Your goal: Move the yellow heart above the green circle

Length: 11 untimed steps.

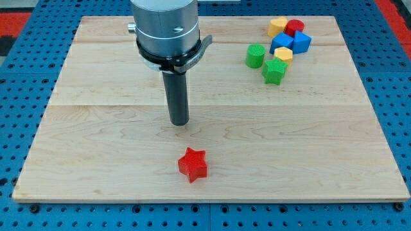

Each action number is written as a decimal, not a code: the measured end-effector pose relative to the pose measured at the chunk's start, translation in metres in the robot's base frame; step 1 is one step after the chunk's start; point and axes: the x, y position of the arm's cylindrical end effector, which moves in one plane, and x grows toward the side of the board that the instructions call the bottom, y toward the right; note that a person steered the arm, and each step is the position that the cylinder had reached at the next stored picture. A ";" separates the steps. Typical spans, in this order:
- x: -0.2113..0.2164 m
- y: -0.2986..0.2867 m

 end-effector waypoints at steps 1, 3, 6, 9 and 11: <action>0.006 0.016; 0.004 0.184; -0.177 0.369; -0.273 0.245; -0.212 0.182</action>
